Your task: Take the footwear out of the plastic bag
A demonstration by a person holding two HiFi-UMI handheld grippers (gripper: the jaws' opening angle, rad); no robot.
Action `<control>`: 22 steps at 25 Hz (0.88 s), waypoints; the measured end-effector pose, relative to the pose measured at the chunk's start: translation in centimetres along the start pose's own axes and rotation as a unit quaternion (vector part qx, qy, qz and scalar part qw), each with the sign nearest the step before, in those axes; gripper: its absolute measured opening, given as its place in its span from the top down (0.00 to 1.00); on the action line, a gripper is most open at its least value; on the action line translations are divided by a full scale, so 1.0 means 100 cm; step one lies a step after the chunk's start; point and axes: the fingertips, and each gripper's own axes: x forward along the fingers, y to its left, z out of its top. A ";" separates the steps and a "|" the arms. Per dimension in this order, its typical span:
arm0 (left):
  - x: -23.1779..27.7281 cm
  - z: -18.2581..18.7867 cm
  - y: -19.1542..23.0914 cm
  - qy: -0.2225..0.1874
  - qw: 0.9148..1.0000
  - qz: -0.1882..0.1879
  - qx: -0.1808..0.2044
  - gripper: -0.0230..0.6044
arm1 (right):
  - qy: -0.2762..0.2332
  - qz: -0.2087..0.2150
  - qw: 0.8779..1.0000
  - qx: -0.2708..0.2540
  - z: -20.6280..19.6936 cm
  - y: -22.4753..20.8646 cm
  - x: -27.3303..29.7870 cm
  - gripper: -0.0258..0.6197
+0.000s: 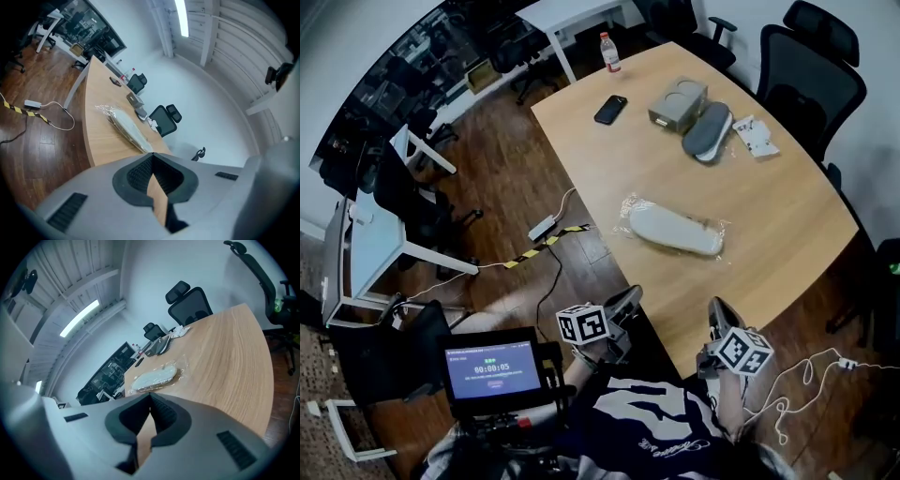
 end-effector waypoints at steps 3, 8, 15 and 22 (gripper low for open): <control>0.012 0.019 0.020 0.027 0.999 -0.019 -0.021 0.96 | -0.018 -0.024 0.999 0.017 0.009 0.003 0.019 0.96; 0.041 0.053 0.047 0.058 0.997 -0.037 -0.035 0.96 | -0.031 -0.055 0.997 0.037 0.019 0.007 0.052 0.96; 0.077 0.072 0.069 0.115 0.991 -0.053 -0.041 0.94 | -0.016 -0.095 0.995 -0.004 0.040 0.009 0.101 0.96; 0.090 0.075 0.089 0.157 0.986 -0.036 -0.047 0.83 | 0.038 -0.139 0.988 -0.053 0.057 -0.007 0.166 0.96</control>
